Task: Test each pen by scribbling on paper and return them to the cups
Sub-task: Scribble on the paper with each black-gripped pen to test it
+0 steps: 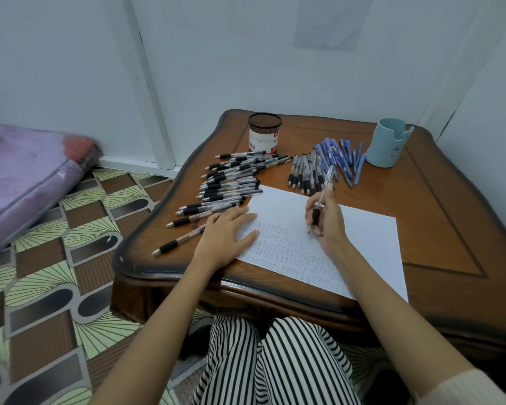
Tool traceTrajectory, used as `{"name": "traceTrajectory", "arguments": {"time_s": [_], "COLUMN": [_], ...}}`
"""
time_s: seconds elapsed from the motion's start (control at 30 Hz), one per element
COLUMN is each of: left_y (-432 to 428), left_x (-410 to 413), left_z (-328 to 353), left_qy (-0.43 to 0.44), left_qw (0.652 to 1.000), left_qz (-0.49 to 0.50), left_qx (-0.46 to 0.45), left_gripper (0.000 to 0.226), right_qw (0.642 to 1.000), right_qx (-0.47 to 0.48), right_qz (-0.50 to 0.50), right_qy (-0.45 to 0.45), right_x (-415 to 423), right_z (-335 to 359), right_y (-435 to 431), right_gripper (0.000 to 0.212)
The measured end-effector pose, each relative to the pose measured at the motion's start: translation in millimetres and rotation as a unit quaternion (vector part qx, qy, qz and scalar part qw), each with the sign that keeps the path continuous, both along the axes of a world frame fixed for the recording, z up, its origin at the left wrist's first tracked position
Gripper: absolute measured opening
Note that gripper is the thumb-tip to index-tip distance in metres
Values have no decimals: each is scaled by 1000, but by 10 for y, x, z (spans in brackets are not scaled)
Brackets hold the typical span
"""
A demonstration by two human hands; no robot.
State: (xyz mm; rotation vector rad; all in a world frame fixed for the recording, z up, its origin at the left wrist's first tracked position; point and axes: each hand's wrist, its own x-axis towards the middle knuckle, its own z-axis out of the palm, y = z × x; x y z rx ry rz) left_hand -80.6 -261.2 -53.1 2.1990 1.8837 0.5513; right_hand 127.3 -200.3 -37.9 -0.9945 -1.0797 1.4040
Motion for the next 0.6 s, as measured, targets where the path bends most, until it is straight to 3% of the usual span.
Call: {"name": "traceTrajectory", "arguments": {"time_s": [0.13,0.3,0.47,0.6], "left_y": [4,-6,-8,-7], "left_x": [-3,5,2,9], "left_z": [1,12,8,18], "left_qy": [-3,-1,-3,-2], "left_qw": [1000,1000,1000,1000], "left_qz": [0,-1,1,1], "left_qx": [5,-2,-1,-3], "left_gripper": [47,46,47,47], "right_qw": [1000,996,994,998], "right_qx": [-8,-8,3,-13], "right_qz": [10,28,39,50], "right_qy": [3,-80,-103,-48], "right_x": [-6,-89,-39,36], "right_z": [33,72,14,-14], "right_y": [-27,-54,-12,33], "right_gripper": [62,69,71,52]}}
